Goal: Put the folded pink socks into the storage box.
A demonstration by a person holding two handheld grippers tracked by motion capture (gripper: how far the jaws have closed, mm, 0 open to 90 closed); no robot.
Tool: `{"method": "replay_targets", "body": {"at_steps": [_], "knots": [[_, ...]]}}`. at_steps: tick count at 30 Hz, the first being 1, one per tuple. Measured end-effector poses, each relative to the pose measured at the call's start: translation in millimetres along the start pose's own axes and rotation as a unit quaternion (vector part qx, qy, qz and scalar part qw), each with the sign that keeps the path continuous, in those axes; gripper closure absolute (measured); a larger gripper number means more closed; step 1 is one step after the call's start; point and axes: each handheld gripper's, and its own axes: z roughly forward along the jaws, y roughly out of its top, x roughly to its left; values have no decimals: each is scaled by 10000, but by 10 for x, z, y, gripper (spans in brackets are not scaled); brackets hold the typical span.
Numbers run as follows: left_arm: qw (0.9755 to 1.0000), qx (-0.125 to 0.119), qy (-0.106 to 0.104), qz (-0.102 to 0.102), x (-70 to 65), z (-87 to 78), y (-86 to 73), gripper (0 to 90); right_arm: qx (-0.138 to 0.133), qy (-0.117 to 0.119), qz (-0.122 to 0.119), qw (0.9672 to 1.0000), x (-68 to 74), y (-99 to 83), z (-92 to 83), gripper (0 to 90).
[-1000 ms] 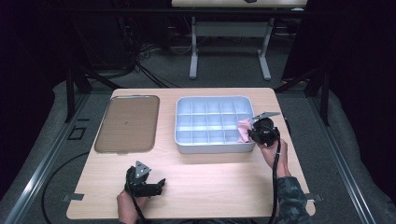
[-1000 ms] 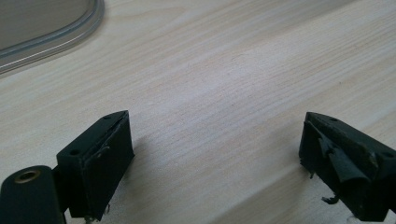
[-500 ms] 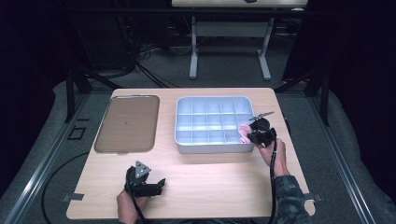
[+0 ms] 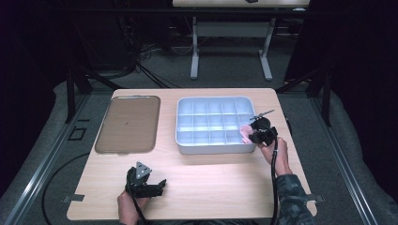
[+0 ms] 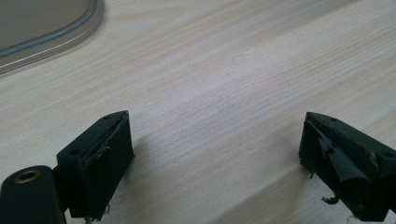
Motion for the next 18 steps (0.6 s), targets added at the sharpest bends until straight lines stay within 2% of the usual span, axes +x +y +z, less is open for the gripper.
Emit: {"method": "replay_targets", "body": {"at_steps": [2, 5, 8, 10, 12, 14, 18], "knots": [[10000, 1, 0, 2, 0, 0, 0, 95, -82, 12, -13, 10000, -9, 7, -49, 724], [10000, 1, 0, 4, 0, 0, 0, 95, -351, 109, 106, 9993, -29, 9, -137, 653], [10000, 0, 0, 3, 0, 0, 0, 95, -502, 96, 126, 9986, -50, 28, -214, 605], [10000, 2, -1, 5, 0, 0, 0, 95, -508, 146, 145, 9985, -50, 56, -211, 597], [10000, 2, 0, 3, 0, 0, 0, 96, -456, 176, 109, 9987, -38, 80, -182, 599], [10000, 1, 0, 4, 1, 0, 0, 95, -354, 146, 19, 9993, -10, 102, -135, 642], [10000, 1, 0, 1, 0, 0, 0, 95, -94, 21, -113, 9999, 28, 127, -39, 775]]}}
